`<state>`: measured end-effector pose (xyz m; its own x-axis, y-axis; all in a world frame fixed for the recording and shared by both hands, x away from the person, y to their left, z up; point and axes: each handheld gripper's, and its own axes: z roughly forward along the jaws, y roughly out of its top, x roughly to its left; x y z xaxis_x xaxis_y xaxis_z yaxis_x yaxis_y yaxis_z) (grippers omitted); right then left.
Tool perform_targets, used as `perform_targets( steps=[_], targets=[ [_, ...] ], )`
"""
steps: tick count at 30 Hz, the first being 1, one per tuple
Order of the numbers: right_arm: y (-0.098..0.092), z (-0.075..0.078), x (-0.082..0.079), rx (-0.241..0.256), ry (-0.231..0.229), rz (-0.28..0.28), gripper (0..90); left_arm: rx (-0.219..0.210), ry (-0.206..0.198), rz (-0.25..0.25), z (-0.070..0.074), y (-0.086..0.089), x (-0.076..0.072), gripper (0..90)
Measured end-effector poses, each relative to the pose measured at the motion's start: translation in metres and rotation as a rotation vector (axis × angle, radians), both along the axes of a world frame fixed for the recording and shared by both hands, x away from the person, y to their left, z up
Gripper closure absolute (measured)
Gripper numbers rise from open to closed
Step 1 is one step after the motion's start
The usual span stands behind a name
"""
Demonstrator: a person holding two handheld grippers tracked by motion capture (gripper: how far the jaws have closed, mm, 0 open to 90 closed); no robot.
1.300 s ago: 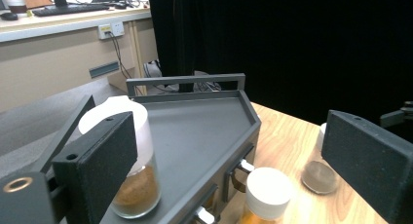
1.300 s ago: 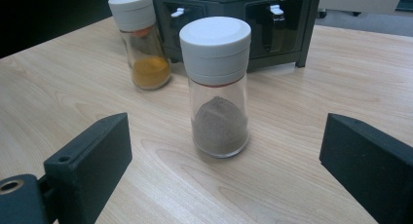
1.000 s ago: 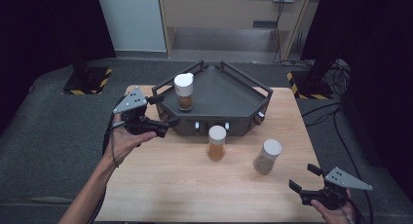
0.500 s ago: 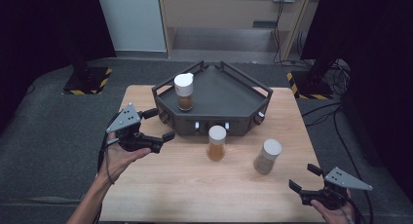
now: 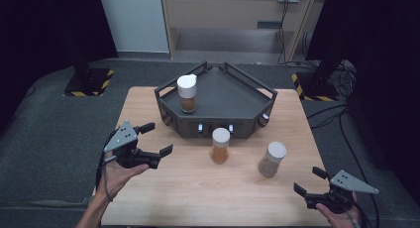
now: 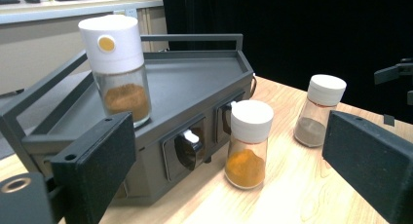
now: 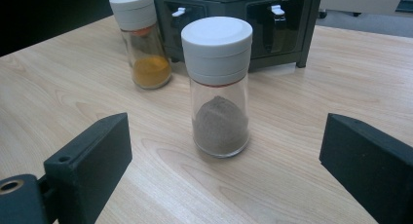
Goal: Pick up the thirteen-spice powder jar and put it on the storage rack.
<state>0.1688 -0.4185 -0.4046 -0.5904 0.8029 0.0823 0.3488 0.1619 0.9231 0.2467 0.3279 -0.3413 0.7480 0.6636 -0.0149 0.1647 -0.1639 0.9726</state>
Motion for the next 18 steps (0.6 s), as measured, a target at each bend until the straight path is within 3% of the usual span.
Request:
perform_targets(
  steps=[4,10,18],
  targets=[
    [0.0,0.0,0.0,-0.001,0.0,0.0,5.4,-0.001,0.003,0.009,-0.008,0.001,-0.007,4.4],
    [0.0,0.0,0.0,-0.001,0.0,0.001,5.4,0.036,-0.002,0.038,-0.018,0.0,-0.02,4.0],
    [0.0,0.0,0.0,-0.002,-0.001,0.0,5.4,0.023,0.025,0.061,-0.032,0.007,-0.032,3.8]
  ],
)
